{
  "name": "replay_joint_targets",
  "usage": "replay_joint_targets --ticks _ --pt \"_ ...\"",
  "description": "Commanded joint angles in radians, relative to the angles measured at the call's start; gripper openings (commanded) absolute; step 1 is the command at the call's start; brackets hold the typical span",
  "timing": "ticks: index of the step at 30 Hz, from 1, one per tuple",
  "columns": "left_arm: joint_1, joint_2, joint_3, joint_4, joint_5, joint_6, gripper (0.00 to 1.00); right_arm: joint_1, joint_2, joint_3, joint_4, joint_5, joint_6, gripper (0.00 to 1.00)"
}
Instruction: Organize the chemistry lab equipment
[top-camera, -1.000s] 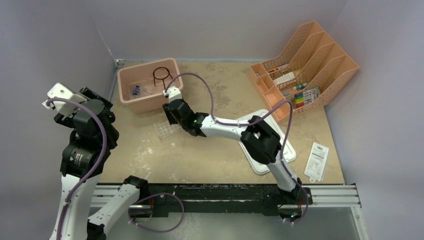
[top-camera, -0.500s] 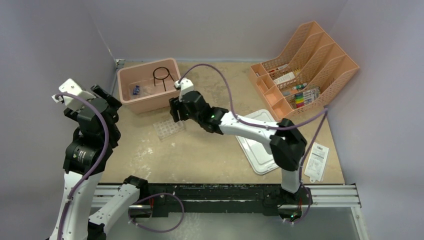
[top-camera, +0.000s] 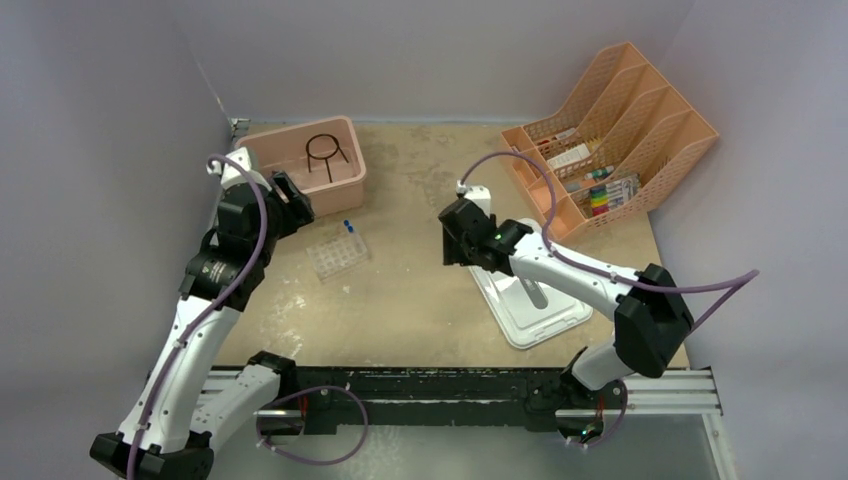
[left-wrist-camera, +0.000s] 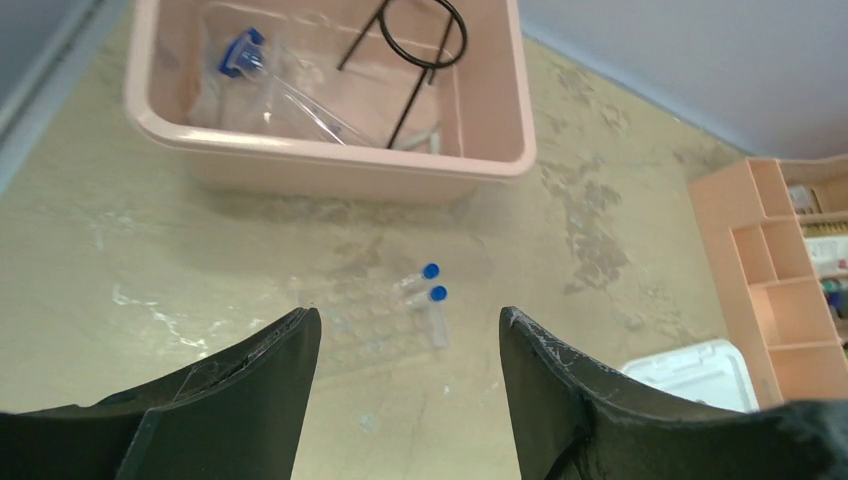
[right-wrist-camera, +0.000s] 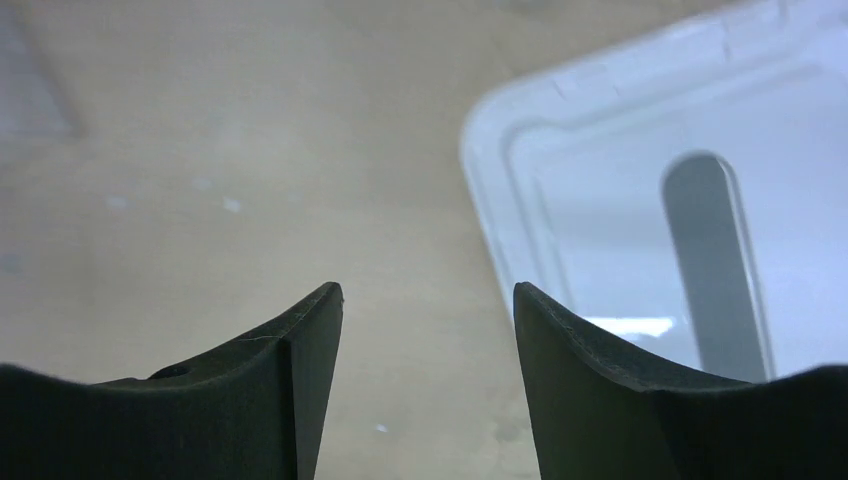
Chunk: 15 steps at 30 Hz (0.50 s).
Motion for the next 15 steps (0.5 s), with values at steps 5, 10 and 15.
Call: replay_joint_targets --ticks 5,10,15 --pt "0.003 -0.026 -0.081 0.219 0.277 -0.023 0.7 -0.041 -0.012 -0.154 -0.208 -0.022 0.094 0.65" --pt "0.001 -0.027 -0.117 0.257 0.357 -0.003 0.73 -0.069 0.035 -0.209 -0.148 -0.073 0.074 0.6" --pt "0.001 -0.009 -0.117 0.26 0.374 0.001 0.72 -0.079 0.073 -0.218 -0.083 -0.133 0.027 0.47"
